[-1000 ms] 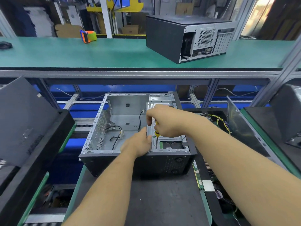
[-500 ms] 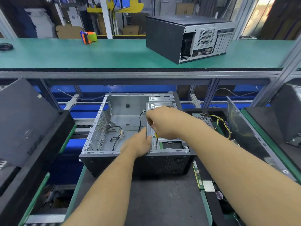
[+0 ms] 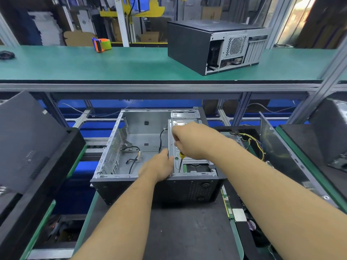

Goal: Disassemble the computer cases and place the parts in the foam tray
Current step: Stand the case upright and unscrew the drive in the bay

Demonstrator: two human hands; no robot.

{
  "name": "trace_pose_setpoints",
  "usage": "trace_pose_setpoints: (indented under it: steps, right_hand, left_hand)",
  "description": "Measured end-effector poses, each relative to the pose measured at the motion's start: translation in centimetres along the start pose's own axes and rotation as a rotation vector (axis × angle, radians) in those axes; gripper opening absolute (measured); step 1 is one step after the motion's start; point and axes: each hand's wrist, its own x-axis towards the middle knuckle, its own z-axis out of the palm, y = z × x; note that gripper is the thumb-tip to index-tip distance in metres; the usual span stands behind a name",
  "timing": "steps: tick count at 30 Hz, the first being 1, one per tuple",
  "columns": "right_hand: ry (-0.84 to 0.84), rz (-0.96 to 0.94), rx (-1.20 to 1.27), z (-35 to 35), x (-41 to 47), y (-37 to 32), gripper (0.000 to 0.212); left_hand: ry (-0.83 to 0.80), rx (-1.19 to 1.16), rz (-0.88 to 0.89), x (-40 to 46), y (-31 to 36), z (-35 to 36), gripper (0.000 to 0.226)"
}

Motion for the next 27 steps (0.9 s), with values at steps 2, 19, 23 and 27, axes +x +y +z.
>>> trace_pose_setpoints:
  steps: [2, 19, 23, 27]
  right_hand:
    - [-0.036, -0.067, 0.116, -0.23, -0.1, -0.01, 0.011]
    - [-0.045, -0.008, 0.214, -0.34, 0.43, 0.04, 0.01]
    - [-0.128, -0.05, 0.269, -0.8, 0.08, -0.23, 0.021]
    - [-0.098, 0.052, 0.122, -0.66, 0.07, -0.8, 0.017]
  left_hand:
    - [-0.006, 0.006, -0.009, -0.06, 0.13, -0.06, 0.033]
    - [-0.043, -0.047, -0.033, 0.05, 0.24, -0.12, 0.024]
    - [-0.053, -0.027, -0.022, 0.01, 0.23, -0.22, 0.029]
    - [-0.082, 0.033, -0.03, 0.08, 0.29, -0.1, 0.037]
